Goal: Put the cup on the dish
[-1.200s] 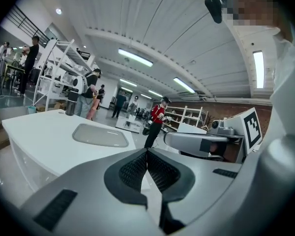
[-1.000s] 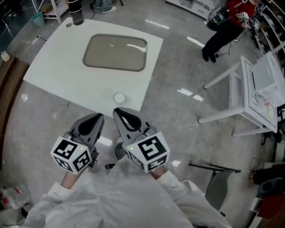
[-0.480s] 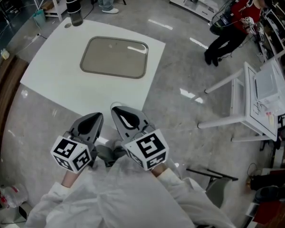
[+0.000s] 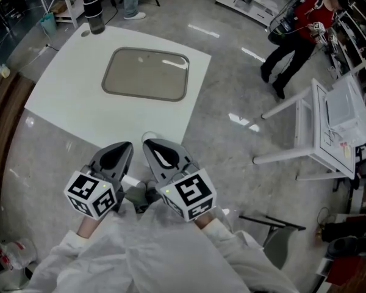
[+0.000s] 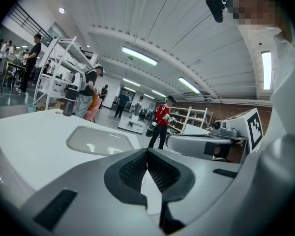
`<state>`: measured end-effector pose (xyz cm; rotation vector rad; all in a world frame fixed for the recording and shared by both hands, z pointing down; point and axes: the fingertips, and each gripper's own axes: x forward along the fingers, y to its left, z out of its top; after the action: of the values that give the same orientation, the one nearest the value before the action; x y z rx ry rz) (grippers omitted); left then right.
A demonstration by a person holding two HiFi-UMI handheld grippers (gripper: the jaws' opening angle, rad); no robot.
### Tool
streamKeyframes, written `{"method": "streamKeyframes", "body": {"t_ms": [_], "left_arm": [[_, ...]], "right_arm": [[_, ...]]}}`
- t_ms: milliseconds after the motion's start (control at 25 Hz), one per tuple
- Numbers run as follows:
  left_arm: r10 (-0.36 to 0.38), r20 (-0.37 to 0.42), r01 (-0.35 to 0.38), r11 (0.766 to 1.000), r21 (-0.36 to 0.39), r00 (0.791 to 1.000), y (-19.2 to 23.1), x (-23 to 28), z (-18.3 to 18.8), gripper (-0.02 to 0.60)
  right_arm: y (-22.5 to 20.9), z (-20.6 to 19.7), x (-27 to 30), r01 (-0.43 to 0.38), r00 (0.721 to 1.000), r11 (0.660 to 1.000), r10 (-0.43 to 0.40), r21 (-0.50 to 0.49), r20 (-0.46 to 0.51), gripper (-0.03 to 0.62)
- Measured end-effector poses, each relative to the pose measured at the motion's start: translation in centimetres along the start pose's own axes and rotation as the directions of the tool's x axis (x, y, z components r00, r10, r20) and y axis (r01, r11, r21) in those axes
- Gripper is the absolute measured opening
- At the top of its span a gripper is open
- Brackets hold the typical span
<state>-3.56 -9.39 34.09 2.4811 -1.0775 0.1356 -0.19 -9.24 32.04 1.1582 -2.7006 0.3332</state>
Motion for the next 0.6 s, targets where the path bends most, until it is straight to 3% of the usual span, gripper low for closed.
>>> {"method": "streamKeyframes", "body": {"t_ms": [600], "left_arm": [[-0.049,-0.102,0.049,0.999,-0.004,0.994,-0.2,1.1,-1.4,0.009]], "right_arm": [[-1.8,-2.1,-0.5,0.059,0.998,0.994,-0.056,0.092,-0.037,0.015]]}}
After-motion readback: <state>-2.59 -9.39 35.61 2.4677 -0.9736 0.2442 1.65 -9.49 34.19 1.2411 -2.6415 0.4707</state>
